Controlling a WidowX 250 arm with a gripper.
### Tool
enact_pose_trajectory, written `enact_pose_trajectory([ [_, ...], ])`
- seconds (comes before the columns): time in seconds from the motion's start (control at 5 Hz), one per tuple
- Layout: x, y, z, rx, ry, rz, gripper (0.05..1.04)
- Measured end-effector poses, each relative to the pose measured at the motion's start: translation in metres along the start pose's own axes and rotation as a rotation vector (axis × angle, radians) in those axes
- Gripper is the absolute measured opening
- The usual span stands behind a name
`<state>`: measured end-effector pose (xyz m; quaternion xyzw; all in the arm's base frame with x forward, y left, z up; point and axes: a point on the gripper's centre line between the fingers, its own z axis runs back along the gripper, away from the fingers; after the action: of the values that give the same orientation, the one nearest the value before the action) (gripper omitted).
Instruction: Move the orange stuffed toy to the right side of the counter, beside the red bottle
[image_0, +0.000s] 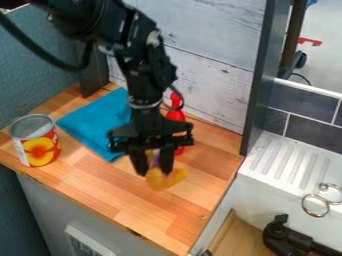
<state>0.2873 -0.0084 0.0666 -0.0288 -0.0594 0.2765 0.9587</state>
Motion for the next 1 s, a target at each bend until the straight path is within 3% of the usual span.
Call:
enact_pose_trajectory([
  [0.2,0.011,-0.025,0.008,-0.092,-0.041,-0.177,0.454],
  [0.4,0.032,-0.051,-0.009,-0.082,-0.040,-0.249,0.454],
  [0.6,0.039,-0.067,-0.015,-0.118,-0.017,-0.258,0.454],
  [0.8,0.035,-0.074,-0.040,-0.132,0.058,-0.285,0.454],
  [1.0,0.029,-0.075,-0.048,-0.147,0.098,-0.297,0.454],
])
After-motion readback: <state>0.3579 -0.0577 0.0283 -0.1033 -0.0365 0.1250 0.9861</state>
